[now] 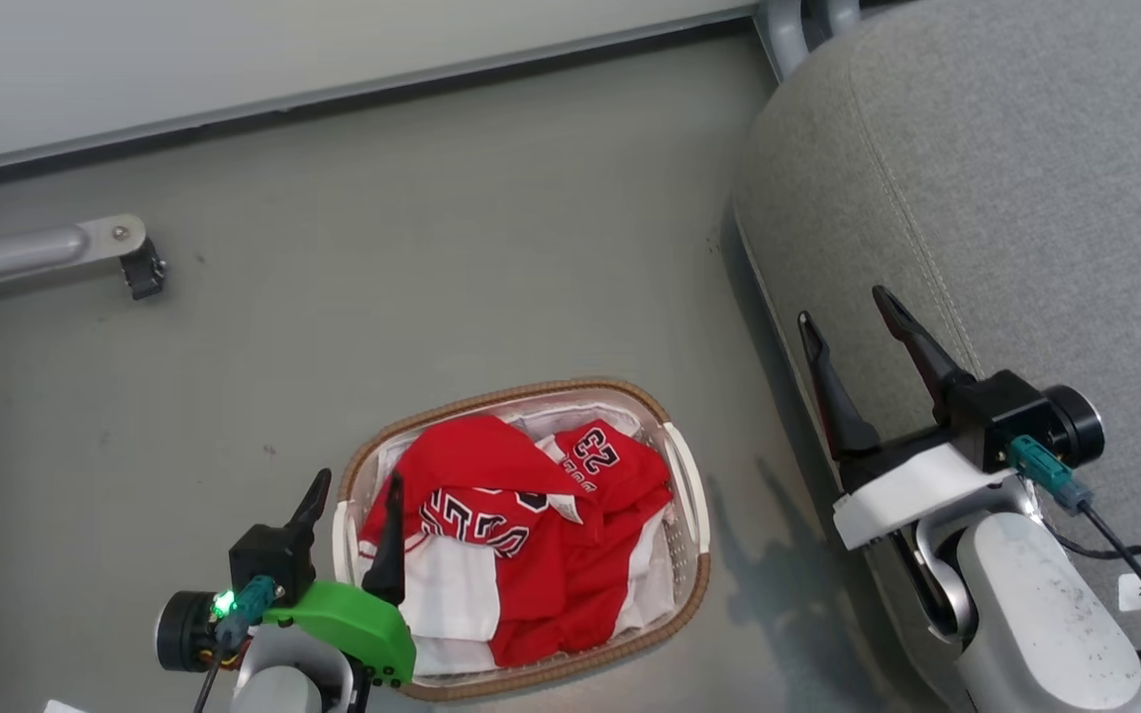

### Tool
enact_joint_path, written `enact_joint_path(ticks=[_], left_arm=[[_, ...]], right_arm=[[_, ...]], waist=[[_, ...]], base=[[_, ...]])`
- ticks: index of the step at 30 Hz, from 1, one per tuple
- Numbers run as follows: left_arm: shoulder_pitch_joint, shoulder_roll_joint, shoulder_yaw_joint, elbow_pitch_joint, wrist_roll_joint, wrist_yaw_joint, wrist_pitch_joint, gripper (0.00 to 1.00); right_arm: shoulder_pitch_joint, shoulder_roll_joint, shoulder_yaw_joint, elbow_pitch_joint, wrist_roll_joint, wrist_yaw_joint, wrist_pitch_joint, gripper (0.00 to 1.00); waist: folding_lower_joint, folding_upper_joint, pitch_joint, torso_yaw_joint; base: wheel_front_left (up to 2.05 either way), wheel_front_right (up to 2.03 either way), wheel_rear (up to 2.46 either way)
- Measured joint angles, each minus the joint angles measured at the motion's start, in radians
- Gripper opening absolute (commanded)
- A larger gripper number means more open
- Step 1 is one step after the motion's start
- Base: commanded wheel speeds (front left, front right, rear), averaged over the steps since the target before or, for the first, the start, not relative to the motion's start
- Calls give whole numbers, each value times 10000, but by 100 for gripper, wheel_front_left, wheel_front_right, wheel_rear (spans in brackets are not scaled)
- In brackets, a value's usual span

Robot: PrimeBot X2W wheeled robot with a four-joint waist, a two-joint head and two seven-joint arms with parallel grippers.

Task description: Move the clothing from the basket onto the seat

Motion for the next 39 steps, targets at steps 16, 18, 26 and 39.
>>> enact_joint_path(ticks=[16,18,26,39], left_arm=[[-1294,-13,184,1816,401,157,0,100],[-1453,-13,263,2080,481,153,0,100],[-2346,268,502,3363,903,194,-6,100],[-3795,637,669,5323,972,650,-6,100]], right_arm=[[-1488,460,157,-2213,531,2,-2,100],[-1637,506,157,-2506,537,2,-2,100],[-2200,623,184,-3488,621,2,-2,100],[-2668,677,234,-4017,700,2,-2,100]], waist=[[0,0,2102,-1347],[1,0,2359,-1505],[1,0,3395,-2124],[2,0,4592,-2945]], base=[[0,0,0],[0,0,0],[0,0,0],[0,0,0]])
